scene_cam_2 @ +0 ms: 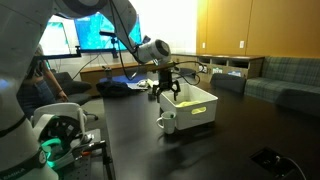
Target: Place the white towel in the white storage box, put the black masking tape in the white mug, put the yellow towel in the box, place the green marker inside the mug
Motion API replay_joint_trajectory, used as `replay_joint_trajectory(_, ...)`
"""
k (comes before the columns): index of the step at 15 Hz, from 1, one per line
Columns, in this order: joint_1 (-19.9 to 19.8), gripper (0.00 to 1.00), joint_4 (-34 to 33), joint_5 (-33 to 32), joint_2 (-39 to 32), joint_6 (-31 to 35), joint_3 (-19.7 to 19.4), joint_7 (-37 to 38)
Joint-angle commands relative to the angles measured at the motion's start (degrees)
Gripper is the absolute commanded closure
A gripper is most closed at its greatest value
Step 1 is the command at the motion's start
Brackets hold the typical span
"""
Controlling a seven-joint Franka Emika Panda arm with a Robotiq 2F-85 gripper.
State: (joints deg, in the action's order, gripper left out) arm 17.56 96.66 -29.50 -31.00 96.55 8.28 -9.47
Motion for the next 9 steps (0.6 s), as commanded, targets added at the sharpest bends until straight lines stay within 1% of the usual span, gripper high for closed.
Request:
replay_joint_trajectory(1,-0.8,0.0,10.1,3.2,9.1,-1.2,0.4,6.8)
replay_joint_trajectory(5,-2.4,0.0,22.6,9.4,18.7,1.7,1.0,13.8)
replay_joint_trajectory(9,-3.9,0.0,35.0,16.2,29.5,6.6,1.3,17.4)
